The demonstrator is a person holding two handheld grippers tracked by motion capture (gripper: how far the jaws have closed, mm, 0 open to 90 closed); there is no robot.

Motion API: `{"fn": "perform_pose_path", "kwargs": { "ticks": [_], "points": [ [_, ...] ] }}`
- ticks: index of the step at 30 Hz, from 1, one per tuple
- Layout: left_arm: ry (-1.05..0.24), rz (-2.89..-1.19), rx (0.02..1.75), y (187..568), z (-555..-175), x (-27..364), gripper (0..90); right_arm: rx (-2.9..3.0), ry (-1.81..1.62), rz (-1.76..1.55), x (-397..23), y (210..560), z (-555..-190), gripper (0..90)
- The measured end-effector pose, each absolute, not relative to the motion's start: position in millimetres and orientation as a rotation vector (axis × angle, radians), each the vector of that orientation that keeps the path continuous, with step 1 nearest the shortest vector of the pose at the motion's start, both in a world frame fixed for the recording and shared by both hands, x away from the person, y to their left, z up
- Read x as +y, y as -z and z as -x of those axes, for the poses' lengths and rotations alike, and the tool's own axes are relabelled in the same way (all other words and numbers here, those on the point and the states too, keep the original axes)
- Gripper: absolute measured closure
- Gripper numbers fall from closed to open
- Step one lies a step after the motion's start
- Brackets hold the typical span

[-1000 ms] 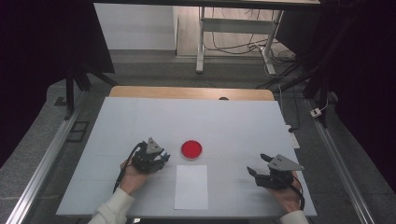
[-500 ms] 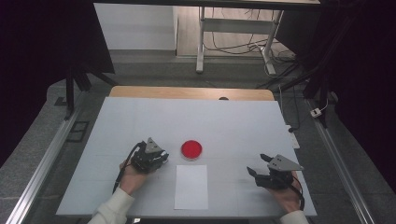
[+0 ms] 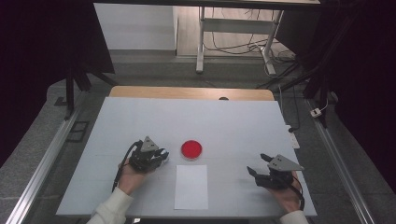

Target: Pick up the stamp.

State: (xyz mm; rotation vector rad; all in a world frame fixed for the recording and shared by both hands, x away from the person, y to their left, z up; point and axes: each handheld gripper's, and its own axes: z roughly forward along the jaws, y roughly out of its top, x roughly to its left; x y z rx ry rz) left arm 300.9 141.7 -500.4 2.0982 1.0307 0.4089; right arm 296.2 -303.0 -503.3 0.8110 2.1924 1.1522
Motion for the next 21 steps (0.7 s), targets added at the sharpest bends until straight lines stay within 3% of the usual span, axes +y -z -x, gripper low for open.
{"fn": "perform_pose_path", "kwargs": {
  "ticks": [21],
  "points": [
    [-0.358, -1.968, 0.989, 480.1, -292.8, 149.7, 75.2, 2.180, -1.147, -0.808, -301.7, 503.0, -295.6, 26.6]
  ]
}}
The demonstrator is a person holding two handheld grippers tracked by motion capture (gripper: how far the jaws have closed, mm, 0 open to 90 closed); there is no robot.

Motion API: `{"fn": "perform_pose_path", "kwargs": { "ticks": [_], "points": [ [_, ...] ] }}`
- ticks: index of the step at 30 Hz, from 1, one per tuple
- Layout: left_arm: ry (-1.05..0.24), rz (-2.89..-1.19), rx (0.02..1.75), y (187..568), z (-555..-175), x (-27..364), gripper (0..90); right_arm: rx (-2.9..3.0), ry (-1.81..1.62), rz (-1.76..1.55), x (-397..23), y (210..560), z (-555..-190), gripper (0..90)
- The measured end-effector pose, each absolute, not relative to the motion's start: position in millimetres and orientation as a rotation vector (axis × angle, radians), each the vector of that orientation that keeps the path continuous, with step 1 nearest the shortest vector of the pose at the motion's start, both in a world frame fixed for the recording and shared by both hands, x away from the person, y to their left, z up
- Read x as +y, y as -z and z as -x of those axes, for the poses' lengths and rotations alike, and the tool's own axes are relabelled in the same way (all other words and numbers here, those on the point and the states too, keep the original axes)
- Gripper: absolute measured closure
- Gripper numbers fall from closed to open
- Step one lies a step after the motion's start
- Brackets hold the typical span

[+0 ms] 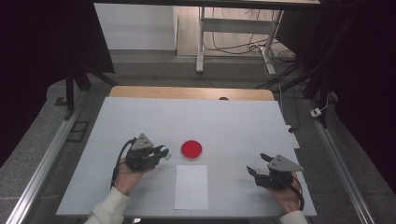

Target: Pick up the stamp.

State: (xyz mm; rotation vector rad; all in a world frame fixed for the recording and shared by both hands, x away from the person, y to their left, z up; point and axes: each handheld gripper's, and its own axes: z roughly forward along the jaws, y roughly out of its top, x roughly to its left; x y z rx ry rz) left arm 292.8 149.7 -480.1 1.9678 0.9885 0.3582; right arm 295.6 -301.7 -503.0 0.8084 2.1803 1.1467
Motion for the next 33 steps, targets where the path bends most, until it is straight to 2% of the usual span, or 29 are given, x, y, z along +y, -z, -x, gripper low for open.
{"fn": "perform_pose_path", "kwargs": {
  "ticks": [19, 33],
  "points": [
    [-0.287, -1.850, 0.918, 459.6, -283.0, 154.1, 75.2, 2.156, -1.172, -0.832, -299.1, 502.4, -297.6, 27.2],
    [-0.262, -1.827, 0.870, 450.2, -276.5, 141.2, 75.2, 2.146, -1.188, -0.804, -290.2, 499.9, -288.6, 27.3]
  ]
}}
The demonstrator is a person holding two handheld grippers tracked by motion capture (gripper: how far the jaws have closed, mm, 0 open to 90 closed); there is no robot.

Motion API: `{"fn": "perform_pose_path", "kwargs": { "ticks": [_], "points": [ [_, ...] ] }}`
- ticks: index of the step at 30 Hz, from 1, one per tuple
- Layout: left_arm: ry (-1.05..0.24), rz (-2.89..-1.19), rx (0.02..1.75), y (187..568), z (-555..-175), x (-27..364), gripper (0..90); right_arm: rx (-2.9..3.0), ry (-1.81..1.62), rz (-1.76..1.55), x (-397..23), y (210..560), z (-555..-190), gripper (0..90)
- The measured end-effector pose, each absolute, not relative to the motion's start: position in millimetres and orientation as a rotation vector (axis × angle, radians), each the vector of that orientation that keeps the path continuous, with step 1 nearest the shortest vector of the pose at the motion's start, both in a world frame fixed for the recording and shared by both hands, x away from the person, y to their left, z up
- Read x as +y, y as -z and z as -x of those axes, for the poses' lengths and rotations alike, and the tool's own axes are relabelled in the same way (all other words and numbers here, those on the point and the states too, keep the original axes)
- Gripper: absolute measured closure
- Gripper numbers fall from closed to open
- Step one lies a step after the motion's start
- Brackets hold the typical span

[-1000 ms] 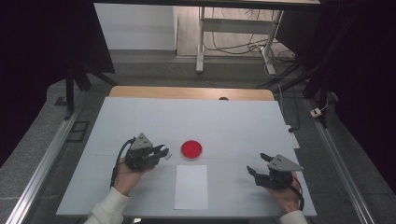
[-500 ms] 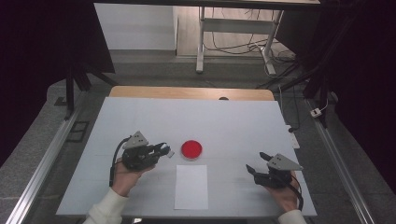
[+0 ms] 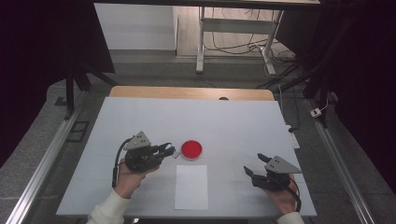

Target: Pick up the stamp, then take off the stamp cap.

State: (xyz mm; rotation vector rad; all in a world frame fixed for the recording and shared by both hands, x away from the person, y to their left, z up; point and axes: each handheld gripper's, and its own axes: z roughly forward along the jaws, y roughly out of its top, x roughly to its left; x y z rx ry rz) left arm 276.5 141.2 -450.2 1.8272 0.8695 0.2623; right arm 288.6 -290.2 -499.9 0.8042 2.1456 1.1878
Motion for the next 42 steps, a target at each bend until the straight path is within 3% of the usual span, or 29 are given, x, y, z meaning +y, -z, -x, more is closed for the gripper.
{"fn": "perform_pose_path", "kwargs": {
  "ticks": [19, 42],
  "points": [
    [-0.195, -1.856, 0.812, 451.9, -284.0, 99.3, 75.2, 2.154, -1.199, -0.808, -290.0, 501.0, -289.4, 27.9],
    [-0.191, -1.867, 0.808, 456.6, -284.1, 92.6, 75.2, 2.151, -1.189, -0.802, -288.5, 500.4, -286.1, 28.0]
  ]
}}
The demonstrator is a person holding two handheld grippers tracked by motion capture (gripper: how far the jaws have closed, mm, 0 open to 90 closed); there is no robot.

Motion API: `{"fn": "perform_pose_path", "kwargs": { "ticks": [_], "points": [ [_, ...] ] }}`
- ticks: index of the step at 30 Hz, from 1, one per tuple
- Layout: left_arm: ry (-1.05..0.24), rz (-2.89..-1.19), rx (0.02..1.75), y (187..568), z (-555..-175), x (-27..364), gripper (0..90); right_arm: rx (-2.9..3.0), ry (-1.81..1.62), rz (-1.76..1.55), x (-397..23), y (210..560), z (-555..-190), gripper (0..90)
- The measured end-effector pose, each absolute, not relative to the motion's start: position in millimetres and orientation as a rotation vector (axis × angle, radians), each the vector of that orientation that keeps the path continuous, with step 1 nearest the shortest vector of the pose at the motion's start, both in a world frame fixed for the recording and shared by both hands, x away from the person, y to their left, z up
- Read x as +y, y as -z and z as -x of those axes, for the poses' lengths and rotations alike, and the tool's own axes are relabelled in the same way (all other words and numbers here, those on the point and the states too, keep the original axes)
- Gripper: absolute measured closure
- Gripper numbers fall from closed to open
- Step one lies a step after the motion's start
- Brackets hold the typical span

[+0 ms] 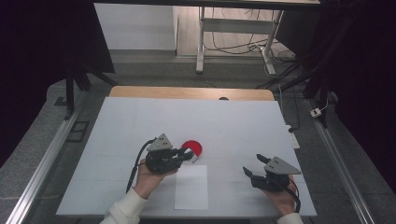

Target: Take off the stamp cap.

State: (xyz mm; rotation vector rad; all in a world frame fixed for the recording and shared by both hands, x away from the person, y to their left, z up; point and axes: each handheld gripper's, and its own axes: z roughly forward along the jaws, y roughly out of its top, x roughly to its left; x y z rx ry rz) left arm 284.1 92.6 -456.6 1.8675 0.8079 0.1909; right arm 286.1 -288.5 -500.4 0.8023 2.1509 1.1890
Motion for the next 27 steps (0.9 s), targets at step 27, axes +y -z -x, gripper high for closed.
{"fn": "perform_pose_path", "kwargs": {
  "ticks": [27],
  "points": [
    [-0.180, -1.893, 0.813, 463.0, -284.4, 85.3, 75.2, 2.177, -1.261, -0.768, -254.1, 497.2, -280.3, 28.7]
  ]
}}
